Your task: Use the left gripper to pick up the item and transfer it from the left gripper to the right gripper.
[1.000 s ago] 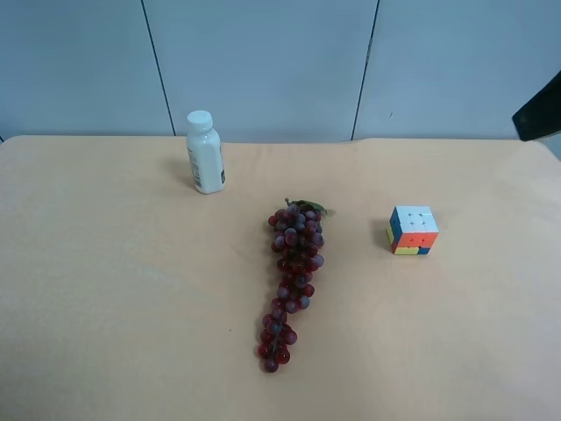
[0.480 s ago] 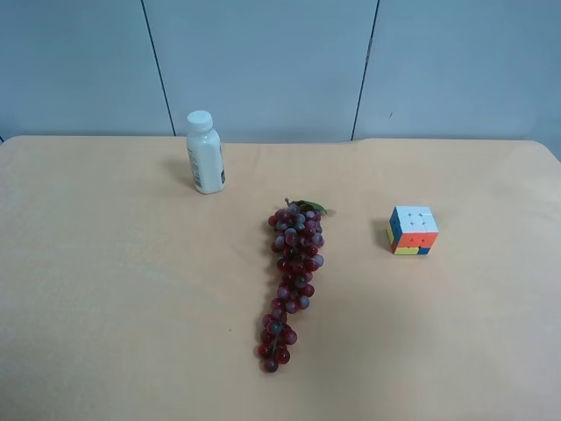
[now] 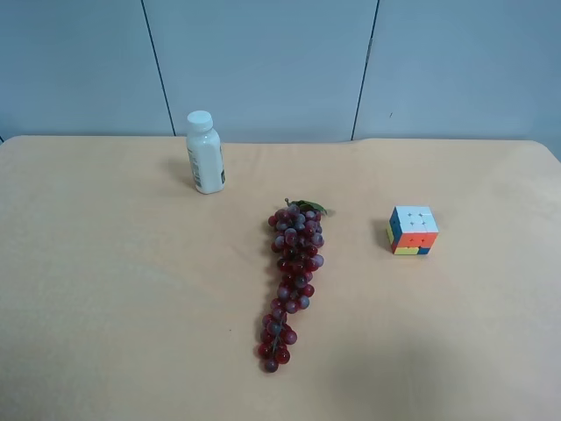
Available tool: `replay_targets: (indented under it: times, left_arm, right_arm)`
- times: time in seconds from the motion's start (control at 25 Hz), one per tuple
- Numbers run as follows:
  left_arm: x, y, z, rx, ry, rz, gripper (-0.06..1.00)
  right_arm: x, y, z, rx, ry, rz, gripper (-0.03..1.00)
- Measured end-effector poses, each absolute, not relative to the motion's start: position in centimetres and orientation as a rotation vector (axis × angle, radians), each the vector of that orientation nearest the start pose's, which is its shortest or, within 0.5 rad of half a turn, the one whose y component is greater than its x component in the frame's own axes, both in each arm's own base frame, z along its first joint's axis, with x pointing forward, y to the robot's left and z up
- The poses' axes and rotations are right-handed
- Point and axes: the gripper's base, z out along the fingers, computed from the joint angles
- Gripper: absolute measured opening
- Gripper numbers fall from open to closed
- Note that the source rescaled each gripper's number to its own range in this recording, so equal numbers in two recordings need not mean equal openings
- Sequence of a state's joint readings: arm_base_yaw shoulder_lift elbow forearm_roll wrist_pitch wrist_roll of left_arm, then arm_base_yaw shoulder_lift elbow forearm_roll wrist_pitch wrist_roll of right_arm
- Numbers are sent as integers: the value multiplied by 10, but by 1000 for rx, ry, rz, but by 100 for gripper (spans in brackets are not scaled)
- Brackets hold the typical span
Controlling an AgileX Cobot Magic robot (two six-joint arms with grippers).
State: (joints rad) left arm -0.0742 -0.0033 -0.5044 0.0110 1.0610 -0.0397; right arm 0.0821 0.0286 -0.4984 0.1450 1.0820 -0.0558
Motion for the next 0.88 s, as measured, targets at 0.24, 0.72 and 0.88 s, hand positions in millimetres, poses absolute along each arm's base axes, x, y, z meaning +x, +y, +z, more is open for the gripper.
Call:
replay_targets:
  times: [0.24,0.72,0.88]
  left_arm:
    - [-6,1,278,36,2037,-58,81]
    - [-6,1,278,34,2037,-58,81]
    - [-6,1,278,34,2037,-58,81]
  right_arm:
    - [-7,11,276,-149,2048,190,98]
    - [-7,11,276,-146,2045,191,98]
    - [-7,11,276,-141,2046,195,98]
